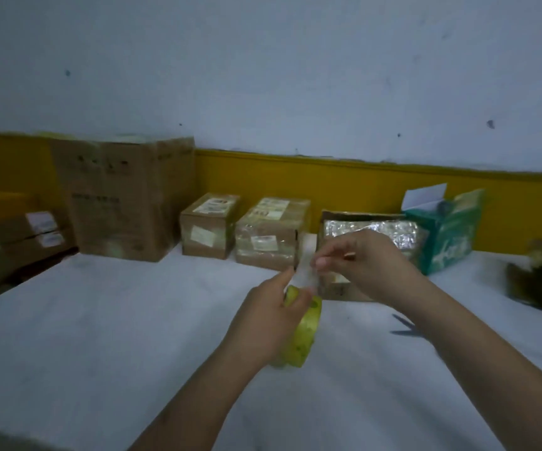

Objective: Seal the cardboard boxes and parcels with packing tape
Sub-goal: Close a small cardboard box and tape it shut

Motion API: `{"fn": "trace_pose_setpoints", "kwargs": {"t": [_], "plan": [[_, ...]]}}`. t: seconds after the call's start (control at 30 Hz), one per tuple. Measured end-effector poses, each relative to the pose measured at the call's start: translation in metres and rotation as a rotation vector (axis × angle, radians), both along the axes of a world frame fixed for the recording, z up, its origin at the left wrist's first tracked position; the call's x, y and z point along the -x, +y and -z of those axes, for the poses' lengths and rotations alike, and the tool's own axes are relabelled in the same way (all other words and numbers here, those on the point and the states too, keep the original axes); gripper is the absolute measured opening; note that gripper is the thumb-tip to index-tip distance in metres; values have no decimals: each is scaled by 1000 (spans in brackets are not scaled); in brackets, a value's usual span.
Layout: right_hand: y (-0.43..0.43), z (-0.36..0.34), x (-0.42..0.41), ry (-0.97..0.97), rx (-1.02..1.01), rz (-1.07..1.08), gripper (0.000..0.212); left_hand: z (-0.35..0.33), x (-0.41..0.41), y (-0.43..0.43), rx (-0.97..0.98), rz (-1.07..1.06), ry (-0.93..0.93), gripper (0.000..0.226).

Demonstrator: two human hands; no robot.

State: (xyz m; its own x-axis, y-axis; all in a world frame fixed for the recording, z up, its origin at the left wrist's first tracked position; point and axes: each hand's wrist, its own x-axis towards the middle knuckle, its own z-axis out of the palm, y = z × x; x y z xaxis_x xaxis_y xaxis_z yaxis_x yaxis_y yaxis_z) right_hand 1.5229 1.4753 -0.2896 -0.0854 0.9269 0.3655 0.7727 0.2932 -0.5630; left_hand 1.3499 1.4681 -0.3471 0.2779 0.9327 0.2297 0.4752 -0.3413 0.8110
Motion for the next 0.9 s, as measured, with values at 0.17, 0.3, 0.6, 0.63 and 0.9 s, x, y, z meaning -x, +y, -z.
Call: {"fn": "trace_pose_setpoints", "kwargs": {"t": [0.17, 0.3, 0.6, 0.63, 0.9], "plan": [[-15, -11, -39, -97, -236, 15, 21, -16, -32, 18, -8, 238, -84, 18], [-25, -44, -59, -398, -356, 125, 14, -45, -49, 37, -61, 353, -13, 15], [-4, -120, -80, -390, -313, 317, 17, -73, -117, 60, -238, 261, -8, 115], [0, -127, -80, -410, -317, 313, 18, -74, -121, 62, -269, 220, -17, 110], [27, -134, -113, 1, -400, 346, 16, -89, -117, 105, -476, -77, -387, 4]]}}
